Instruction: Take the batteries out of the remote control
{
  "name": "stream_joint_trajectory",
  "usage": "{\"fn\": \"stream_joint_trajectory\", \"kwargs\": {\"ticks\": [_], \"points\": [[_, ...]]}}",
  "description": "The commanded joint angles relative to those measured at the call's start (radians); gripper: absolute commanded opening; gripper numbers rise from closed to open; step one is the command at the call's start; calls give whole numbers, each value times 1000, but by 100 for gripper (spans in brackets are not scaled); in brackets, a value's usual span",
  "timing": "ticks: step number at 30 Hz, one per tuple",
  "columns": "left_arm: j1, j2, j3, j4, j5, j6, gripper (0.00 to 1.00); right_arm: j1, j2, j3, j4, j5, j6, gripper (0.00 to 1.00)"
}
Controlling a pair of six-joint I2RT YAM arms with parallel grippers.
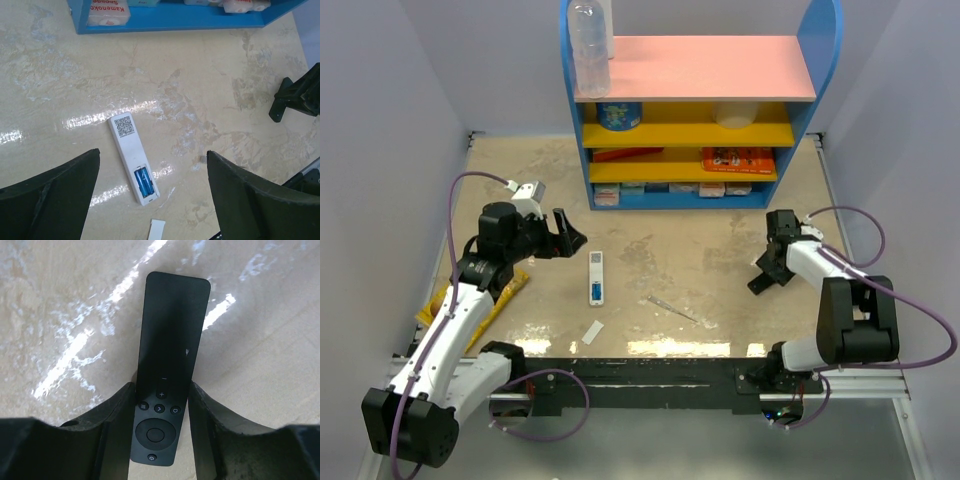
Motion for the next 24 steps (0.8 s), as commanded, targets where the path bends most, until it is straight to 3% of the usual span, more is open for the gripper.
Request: {"fn": "stream_joint_trajectory", "kwargs": {"ticks": [1,14,18,24], "points": [[1,-11,-6,26,4,-3,90,-2,-31,-26,95,-160,-121,17],[1,-5,-29,84,43,-43,86,25,-230,-138,313,-712,-331,18],[1,15,-43,136,118,-80,84,27,-300,-172,425,-909,-323,18],[-13,69,-45,285,242,-175,82,57,-395,-187,550,-1056,-241,17]]}}
